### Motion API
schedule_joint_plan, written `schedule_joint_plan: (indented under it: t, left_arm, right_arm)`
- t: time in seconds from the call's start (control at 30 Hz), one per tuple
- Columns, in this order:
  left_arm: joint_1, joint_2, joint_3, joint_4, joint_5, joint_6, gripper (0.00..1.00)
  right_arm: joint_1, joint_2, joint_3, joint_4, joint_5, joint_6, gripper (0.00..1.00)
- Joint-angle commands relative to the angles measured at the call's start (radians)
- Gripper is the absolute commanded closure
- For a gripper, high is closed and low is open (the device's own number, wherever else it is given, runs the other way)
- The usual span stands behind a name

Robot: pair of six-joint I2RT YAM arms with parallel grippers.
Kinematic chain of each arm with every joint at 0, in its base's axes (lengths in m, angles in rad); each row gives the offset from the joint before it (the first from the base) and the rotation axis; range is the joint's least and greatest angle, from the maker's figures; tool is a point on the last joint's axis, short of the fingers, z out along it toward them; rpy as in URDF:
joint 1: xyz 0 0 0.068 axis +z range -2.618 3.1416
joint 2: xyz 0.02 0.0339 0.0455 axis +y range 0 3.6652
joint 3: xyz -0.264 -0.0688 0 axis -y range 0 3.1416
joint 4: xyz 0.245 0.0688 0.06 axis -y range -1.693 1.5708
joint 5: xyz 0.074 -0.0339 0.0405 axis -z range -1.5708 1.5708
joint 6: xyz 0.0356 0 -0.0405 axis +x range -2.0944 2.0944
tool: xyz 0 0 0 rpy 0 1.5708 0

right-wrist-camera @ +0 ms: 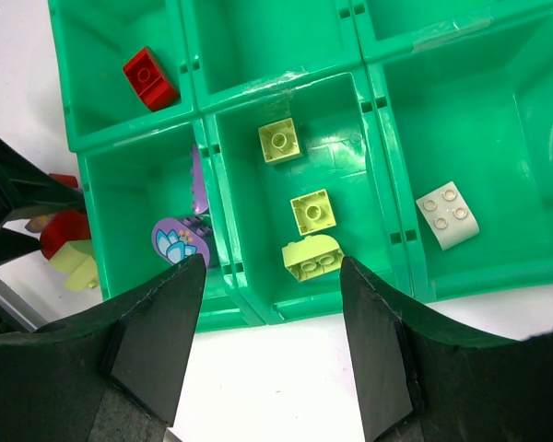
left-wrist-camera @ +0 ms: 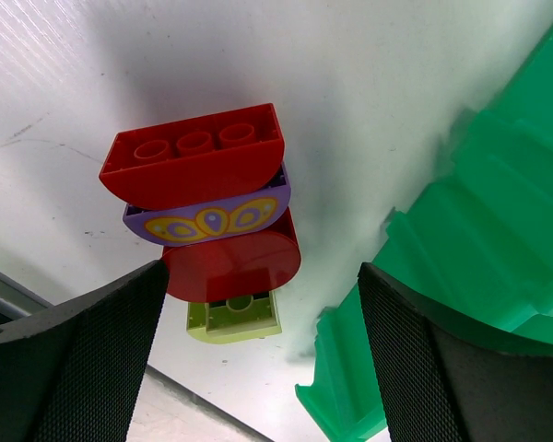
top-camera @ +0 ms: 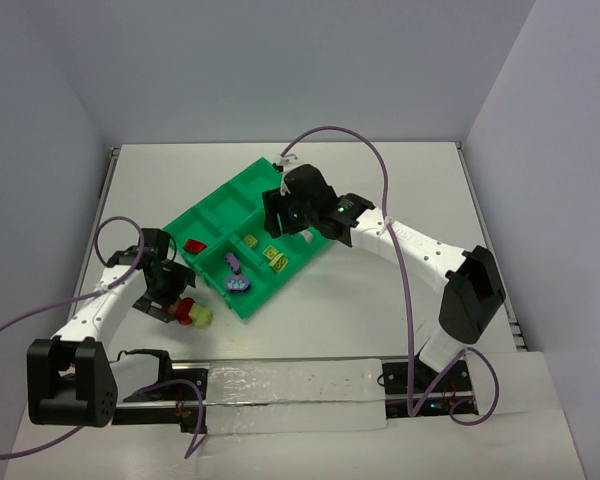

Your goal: Sort the legos into containers by color

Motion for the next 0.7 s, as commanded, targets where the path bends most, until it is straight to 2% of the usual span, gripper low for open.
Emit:
schedule_joint_plan:
  t: [0.0,0.67]
  left_arm:
    - [0.008,0.011,-0.018,0.014,0.001,0.000,0.09]
    - [0.008,0.052,-0.048,0.003,-0.014,-0.022,0.07]
  right_arm:
    - [0.006,-0.024,-0.001,0.006,-0.004,-0.015,0.32]
    - [0.006,0.006,0.020,-0.011,-0.013,-0.035,0.32]
